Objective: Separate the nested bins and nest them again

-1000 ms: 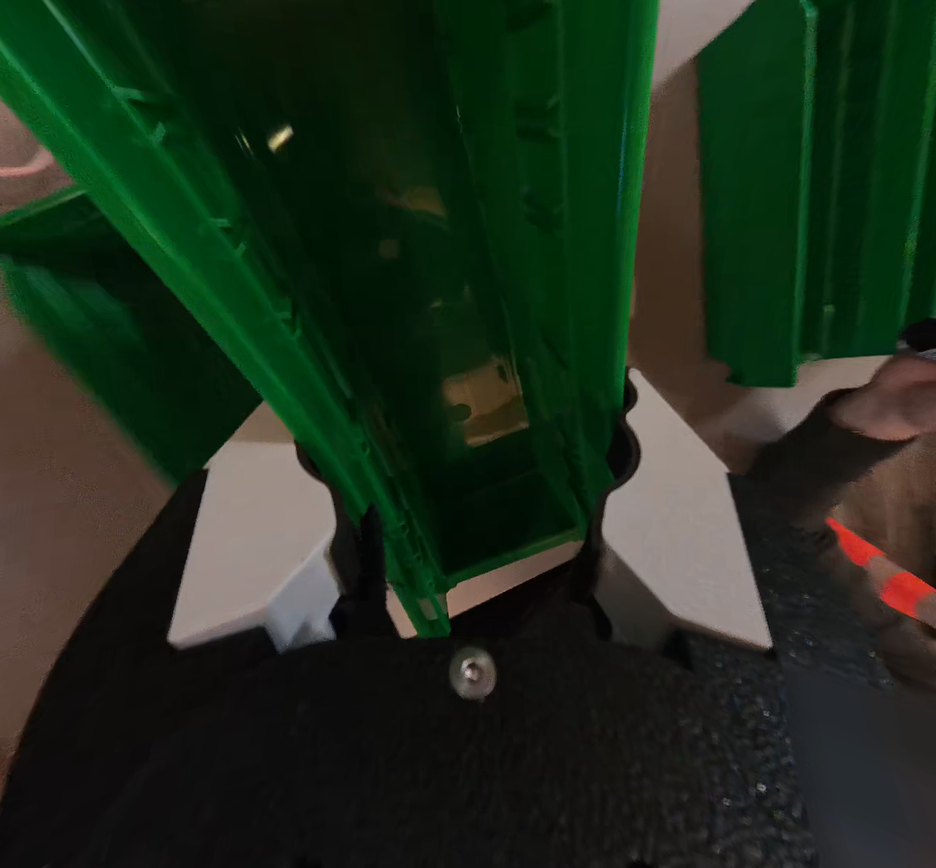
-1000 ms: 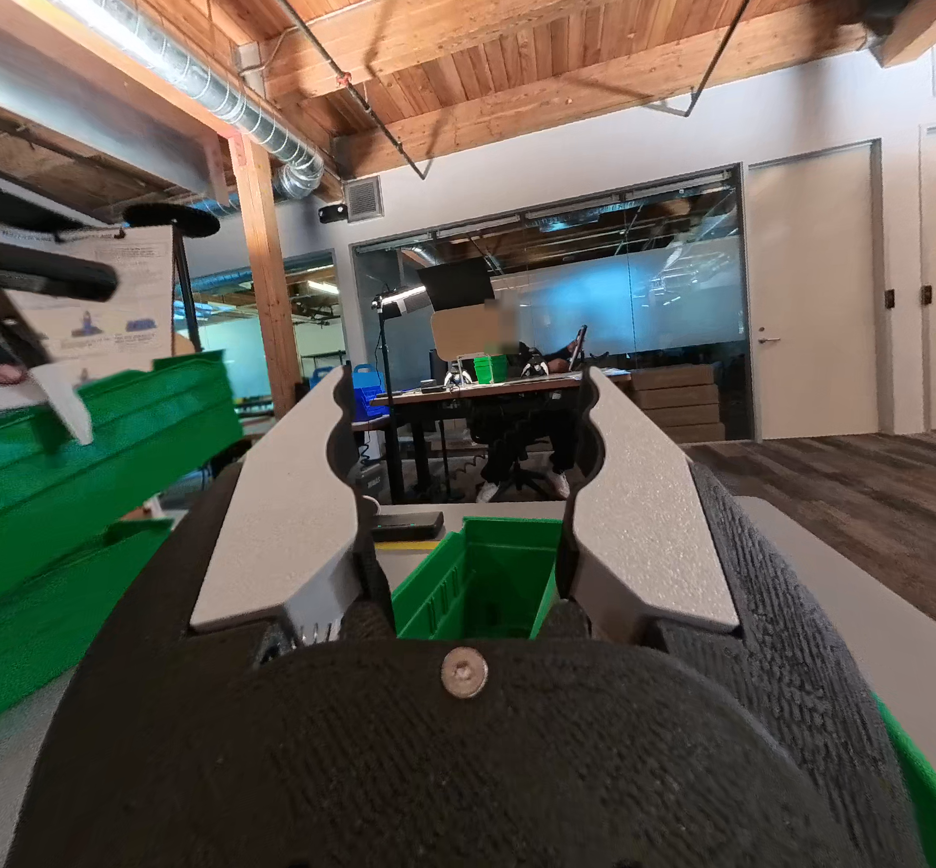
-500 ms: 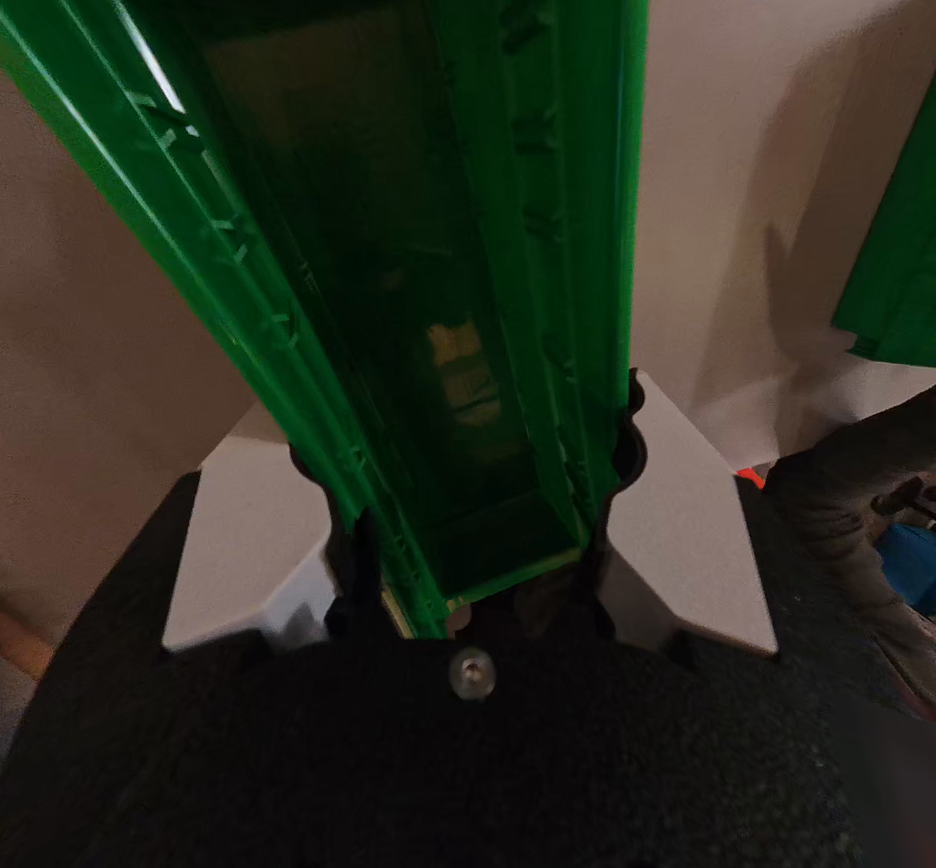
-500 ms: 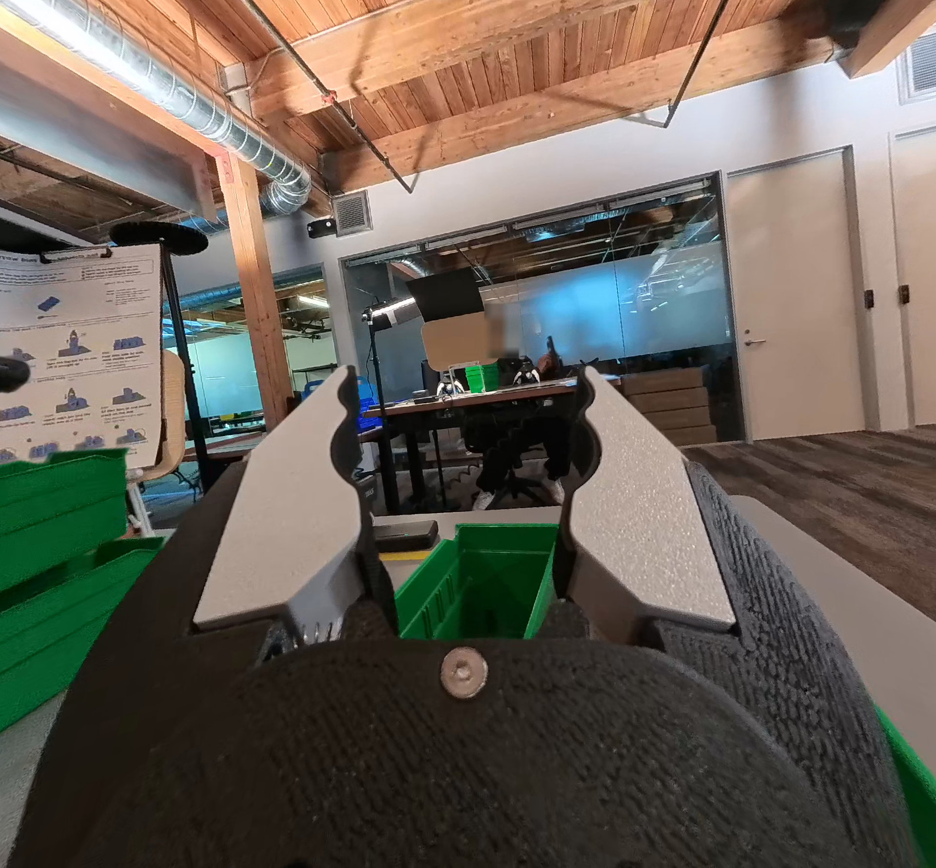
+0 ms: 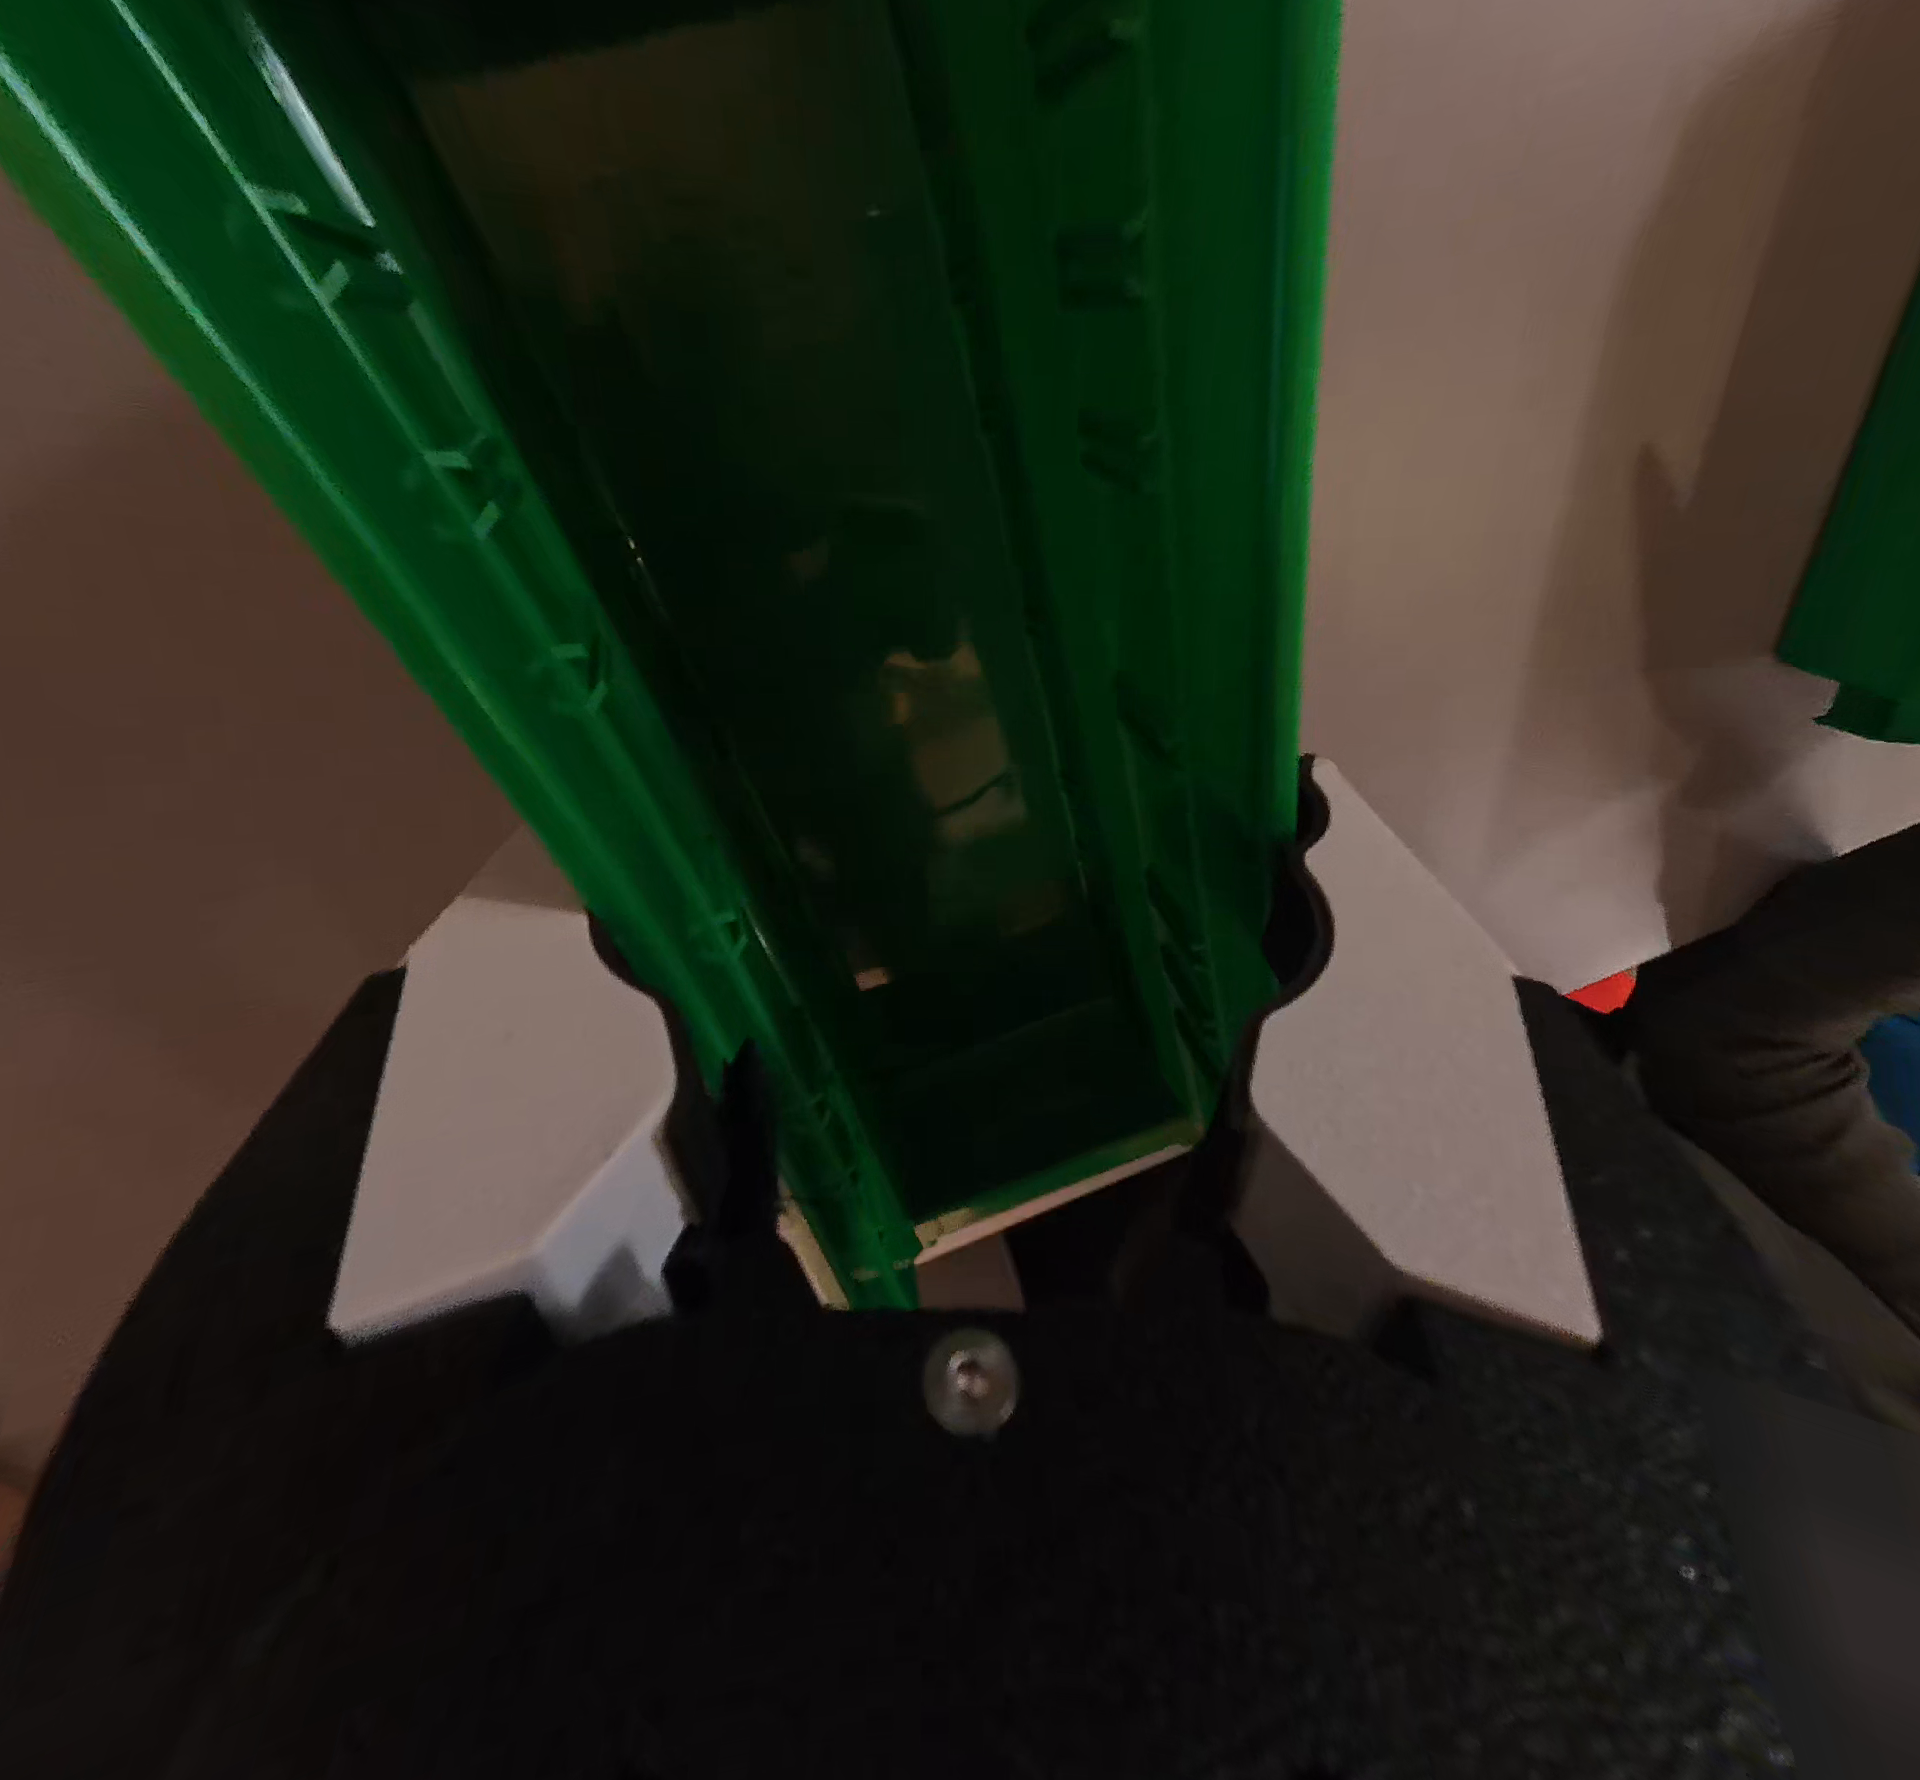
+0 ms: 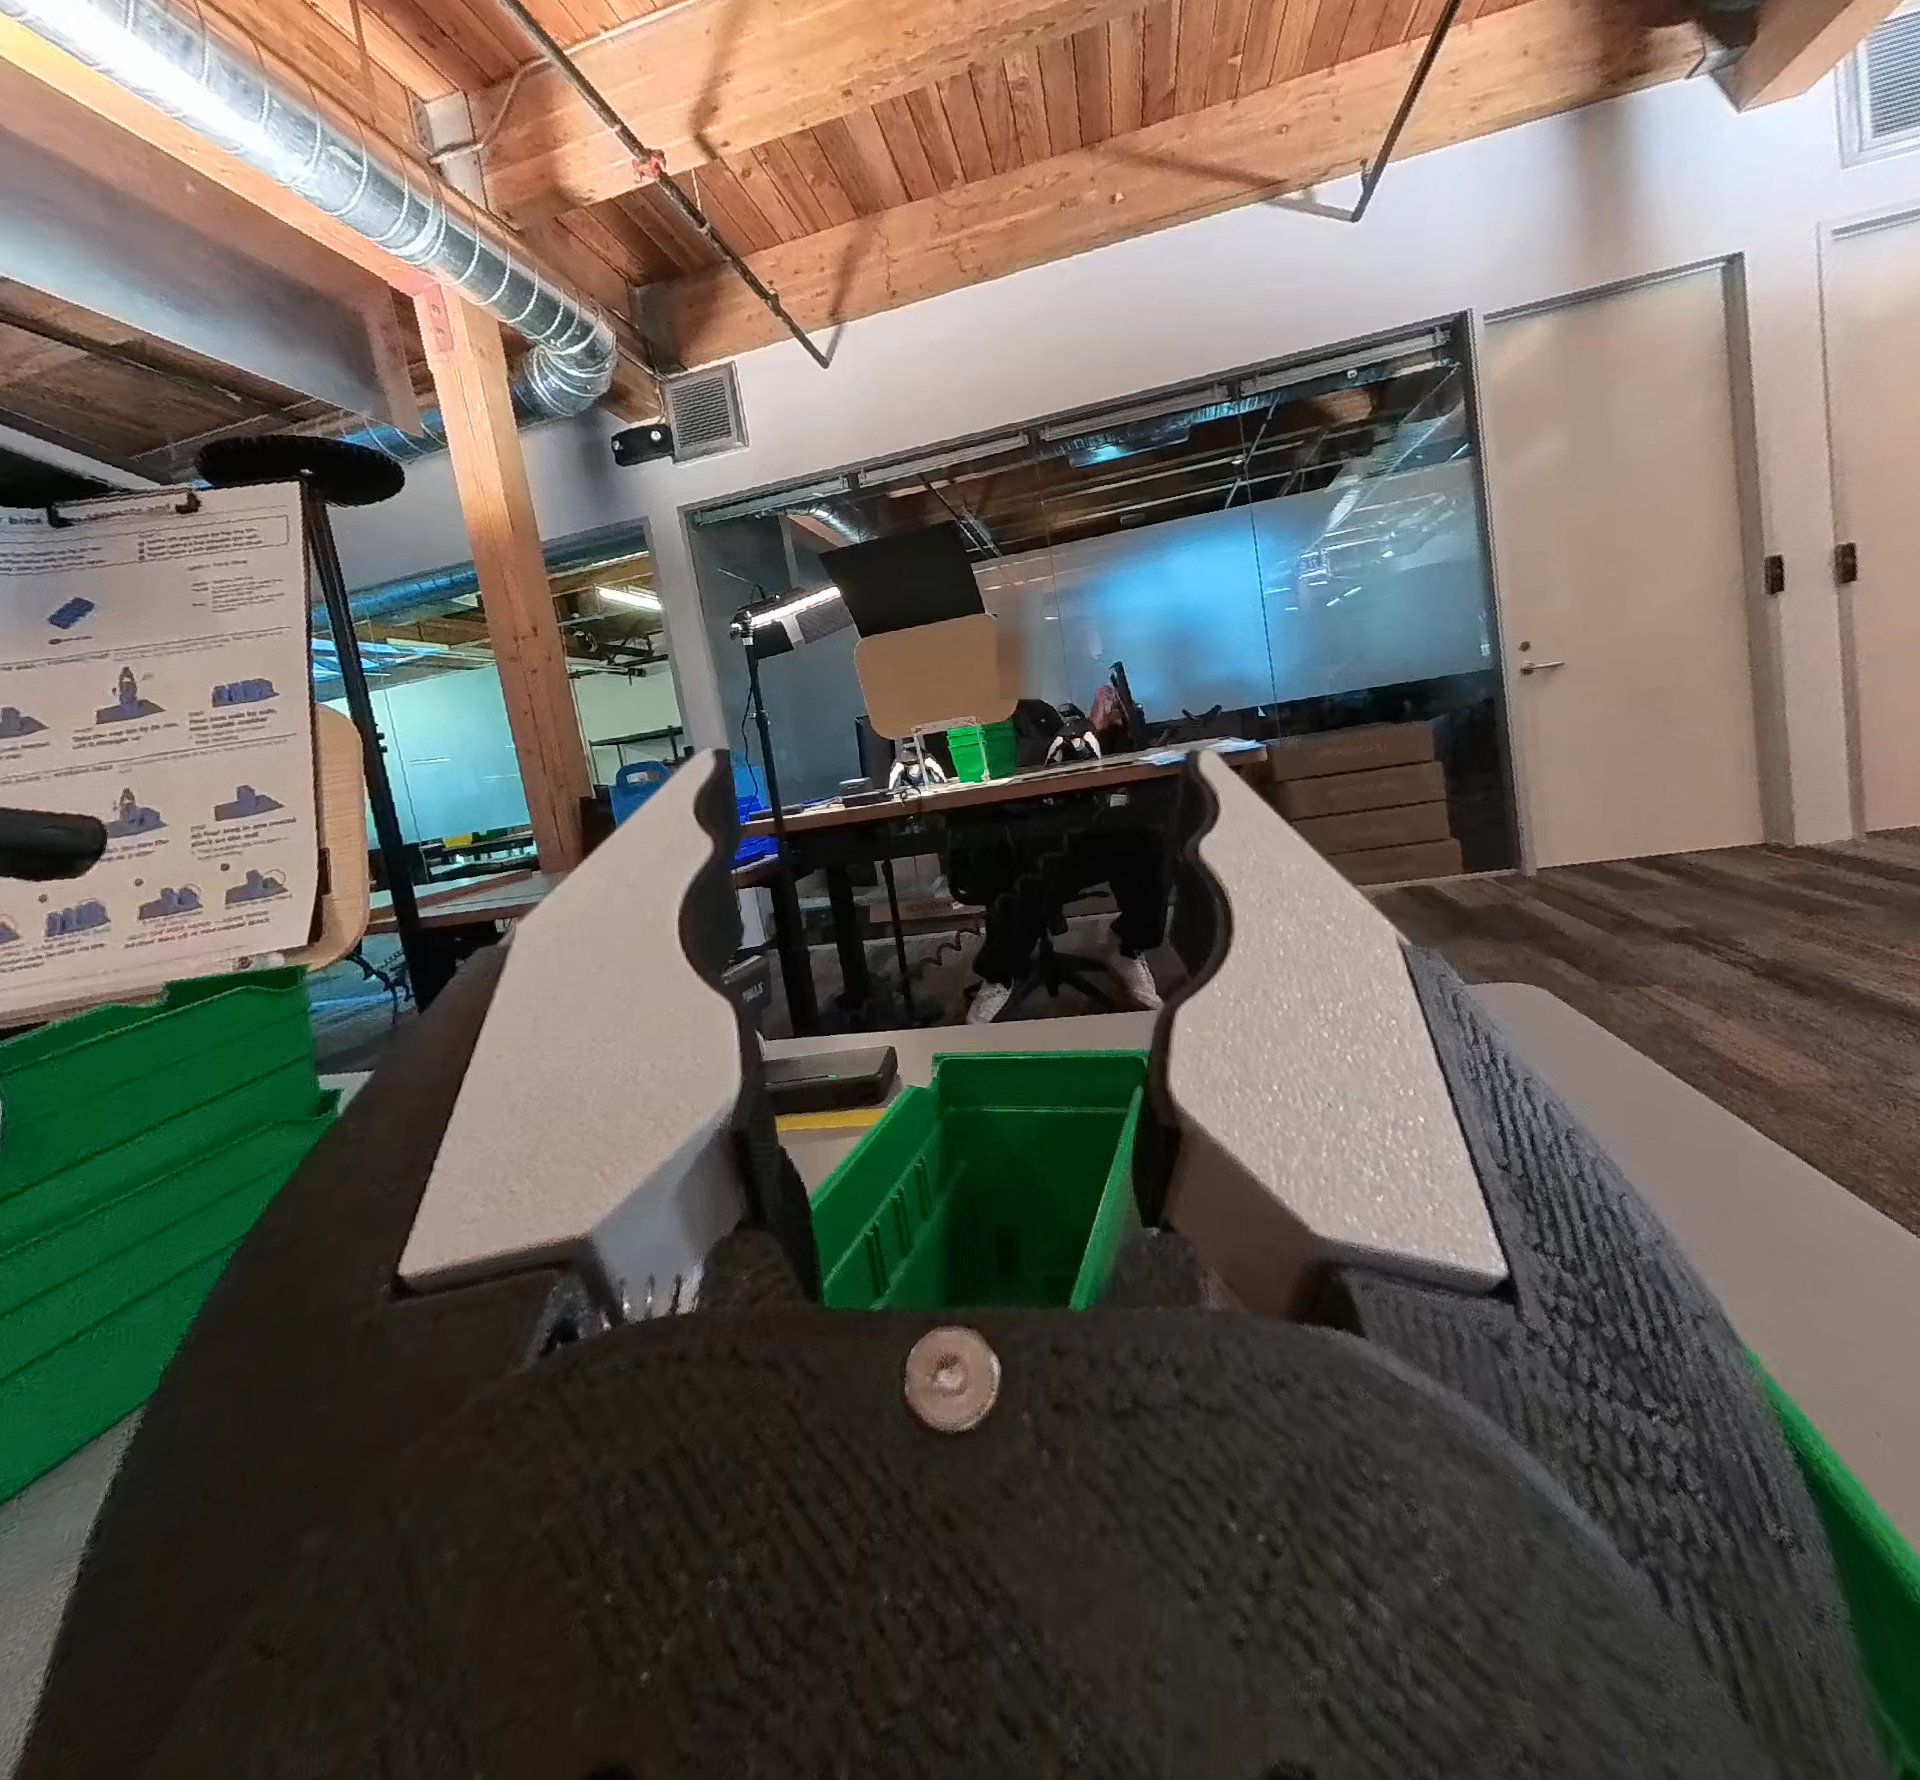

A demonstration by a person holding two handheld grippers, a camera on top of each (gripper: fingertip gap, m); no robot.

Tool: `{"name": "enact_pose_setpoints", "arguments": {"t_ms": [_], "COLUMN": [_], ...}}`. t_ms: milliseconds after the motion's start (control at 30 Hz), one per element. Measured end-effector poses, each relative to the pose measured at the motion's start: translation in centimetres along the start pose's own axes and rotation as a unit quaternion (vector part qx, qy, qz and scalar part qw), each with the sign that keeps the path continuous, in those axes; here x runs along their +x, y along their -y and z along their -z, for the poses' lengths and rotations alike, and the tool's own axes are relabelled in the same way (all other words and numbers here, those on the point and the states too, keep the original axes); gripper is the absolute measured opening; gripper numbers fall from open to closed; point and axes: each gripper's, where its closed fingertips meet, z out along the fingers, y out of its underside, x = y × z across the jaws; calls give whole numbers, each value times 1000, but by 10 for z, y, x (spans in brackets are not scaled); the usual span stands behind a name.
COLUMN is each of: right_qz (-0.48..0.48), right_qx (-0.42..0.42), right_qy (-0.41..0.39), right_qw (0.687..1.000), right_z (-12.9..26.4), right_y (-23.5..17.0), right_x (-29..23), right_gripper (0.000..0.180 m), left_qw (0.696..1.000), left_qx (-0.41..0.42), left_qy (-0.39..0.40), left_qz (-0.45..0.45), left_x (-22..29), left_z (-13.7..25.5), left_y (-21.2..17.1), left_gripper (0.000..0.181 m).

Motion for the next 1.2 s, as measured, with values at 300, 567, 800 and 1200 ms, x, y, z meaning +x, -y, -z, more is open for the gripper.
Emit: {"name": "enact_pose_setpoints", "arguments": {"t_ms": [300, 567, 800, 1200], "right_qz": [-21, -30, -42, -51], "right_qx": [-9, -10, -13, -20], "right_qy": [1, 4, 7, 22], "right_qw": [1000, 999, 999, 998], "right_z": [-1, -2, -2, -3], "right_y": [-5, -5, -7, -8], "right_x": [3, 3, 4, 0], "right_gripper": [84, 84, 84, 83], "left_qw": [999, 997, 992, 993], "left_qx": [-25, -72, -118, -102], "left_qy": [28, 32, 43, 60], "left_qz": [-9, 6, -2, 25], "left_x": [-4, -1, -1, -10], "left_z": [-10, -4, -8, -20], "left_y": [-10, -22, -26, -13], "left_gripper": [126, 117, 117, 140]}}
